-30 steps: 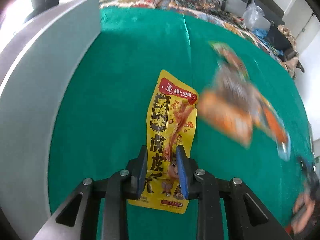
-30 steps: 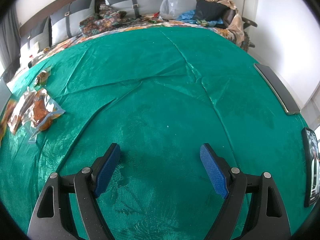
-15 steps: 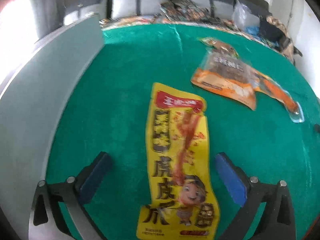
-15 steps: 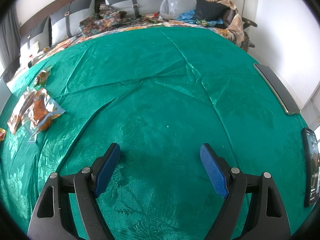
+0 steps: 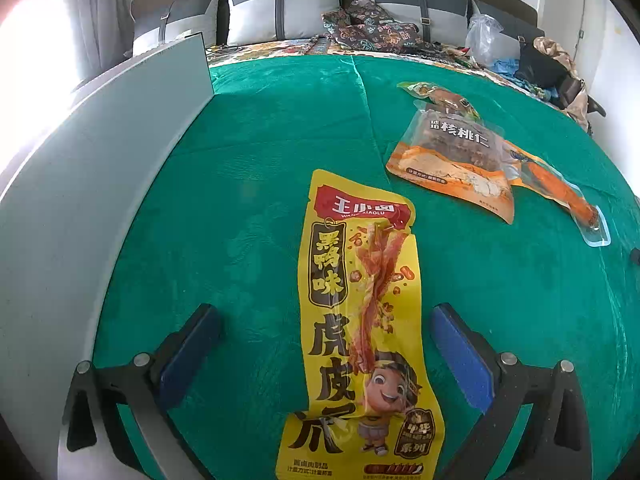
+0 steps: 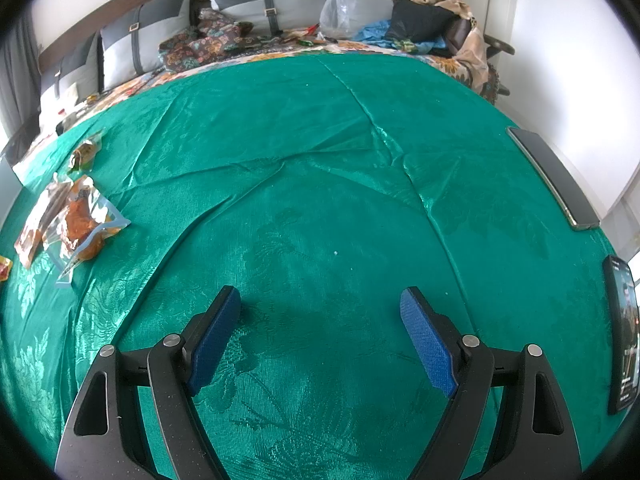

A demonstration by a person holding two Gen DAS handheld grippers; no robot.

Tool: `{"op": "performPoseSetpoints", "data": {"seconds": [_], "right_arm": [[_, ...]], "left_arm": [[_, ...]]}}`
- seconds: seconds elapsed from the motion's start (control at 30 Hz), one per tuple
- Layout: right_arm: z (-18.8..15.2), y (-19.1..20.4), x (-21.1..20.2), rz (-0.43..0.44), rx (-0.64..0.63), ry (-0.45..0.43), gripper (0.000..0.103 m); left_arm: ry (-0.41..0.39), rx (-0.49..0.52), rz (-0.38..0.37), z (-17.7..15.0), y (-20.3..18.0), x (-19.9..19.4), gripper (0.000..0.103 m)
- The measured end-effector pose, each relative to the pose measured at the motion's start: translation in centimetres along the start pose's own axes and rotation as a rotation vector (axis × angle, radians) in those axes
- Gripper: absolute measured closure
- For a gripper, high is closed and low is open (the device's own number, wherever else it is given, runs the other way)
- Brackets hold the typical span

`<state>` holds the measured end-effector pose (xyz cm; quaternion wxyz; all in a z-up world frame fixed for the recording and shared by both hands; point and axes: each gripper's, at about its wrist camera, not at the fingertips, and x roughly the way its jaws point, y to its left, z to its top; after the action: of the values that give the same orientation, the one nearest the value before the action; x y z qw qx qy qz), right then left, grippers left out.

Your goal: Organize snacks

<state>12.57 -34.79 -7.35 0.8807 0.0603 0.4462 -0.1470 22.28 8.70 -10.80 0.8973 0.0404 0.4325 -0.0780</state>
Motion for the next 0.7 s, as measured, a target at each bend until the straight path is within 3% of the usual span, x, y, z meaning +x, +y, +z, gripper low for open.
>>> {"op": "performPoseSetpoints", "data": {"seconds": [0.7], "right_arm": [[-0.03, 0.13, -0.02, -0.002, 0.0, 0.001, 0.017]], "left_arm": [[0.0, 0.0, 0.001, -0.01, -0.03, -0.09, 0.0]]}}
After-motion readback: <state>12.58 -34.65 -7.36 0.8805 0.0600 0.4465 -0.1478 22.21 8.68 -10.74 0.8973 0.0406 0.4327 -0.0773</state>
